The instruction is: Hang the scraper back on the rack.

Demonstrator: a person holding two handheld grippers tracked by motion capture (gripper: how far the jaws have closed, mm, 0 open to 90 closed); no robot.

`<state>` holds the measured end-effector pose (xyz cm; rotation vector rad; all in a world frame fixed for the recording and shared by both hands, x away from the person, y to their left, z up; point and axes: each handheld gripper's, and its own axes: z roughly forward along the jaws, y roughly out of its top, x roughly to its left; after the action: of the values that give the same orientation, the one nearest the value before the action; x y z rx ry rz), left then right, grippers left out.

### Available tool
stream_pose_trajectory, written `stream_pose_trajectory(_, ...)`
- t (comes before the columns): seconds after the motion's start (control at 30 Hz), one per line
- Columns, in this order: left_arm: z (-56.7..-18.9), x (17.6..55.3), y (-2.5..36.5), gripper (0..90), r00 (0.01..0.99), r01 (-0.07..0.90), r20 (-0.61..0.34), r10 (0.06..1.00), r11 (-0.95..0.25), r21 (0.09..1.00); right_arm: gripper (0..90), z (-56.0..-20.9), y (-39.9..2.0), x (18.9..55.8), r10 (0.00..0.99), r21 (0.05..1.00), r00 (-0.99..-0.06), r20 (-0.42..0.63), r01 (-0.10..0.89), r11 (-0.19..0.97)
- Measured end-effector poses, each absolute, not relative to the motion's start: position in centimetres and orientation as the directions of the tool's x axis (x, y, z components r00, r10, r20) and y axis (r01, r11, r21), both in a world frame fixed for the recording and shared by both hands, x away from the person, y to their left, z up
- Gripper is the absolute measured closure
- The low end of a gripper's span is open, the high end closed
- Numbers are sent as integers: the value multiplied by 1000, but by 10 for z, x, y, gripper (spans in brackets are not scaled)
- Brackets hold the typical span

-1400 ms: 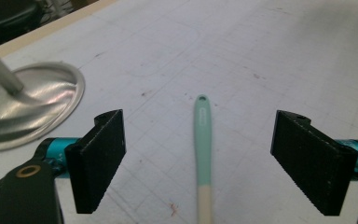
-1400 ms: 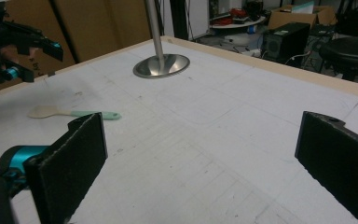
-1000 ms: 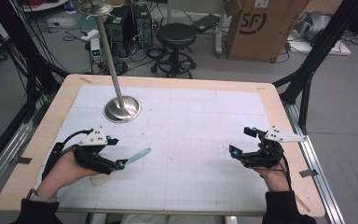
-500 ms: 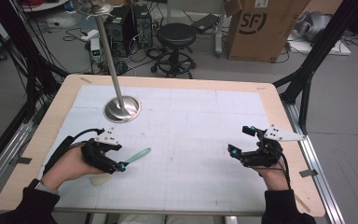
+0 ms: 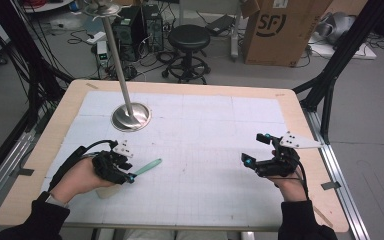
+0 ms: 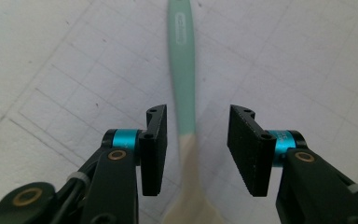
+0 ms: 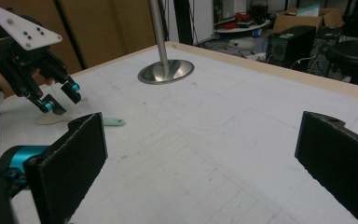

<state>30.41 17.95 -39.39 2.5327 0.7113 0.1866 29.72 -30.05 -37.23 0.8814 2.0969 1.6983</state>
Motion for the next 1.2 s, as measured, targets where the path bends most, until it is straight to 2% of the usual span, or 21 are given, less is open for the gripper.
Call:
stream_pose_trajectory(0.27, -400, 308, 171, 659, 851, 490, -18, 525, -781, 387, 11, -373, -302, 298, 627, 956, -765, 147, 273, 109)
stream_pose_trajectory(0.43, -399, 308, 171, 673, 847, 495, -15, 531, -779, 386, 11, -373, -302, 298, 626, 956, -766, 145, 271, 109)
stream_pose_trajectory(0.77, -408, 314, 169, 734, 832, 539, -23, 555, -797, 273, 11, -372, -302, 297, 627, 956, -765, 149, 273, 107)
stream_pose_trajectory(0.87, -407, 315, 166, 736, 833, 540, -21, 552, -805, 247, 11, -373, -302, 298, 627, 956, -765, 149, 274, 107)
stream_pose_trajectory(1.03, -406, 318, 159, 789, 841, 530, 1, 541, -825, 194, 11, -373, -303, 298, 627, 955, -764, 151, 276, 106)
stream_pose_trajectory(1.2, -406, 318, 160, 801, 842, 530, -7, 540, -824, 203, 11, -373, -303, 297, 626, 956, -765, 150, 275, 107)
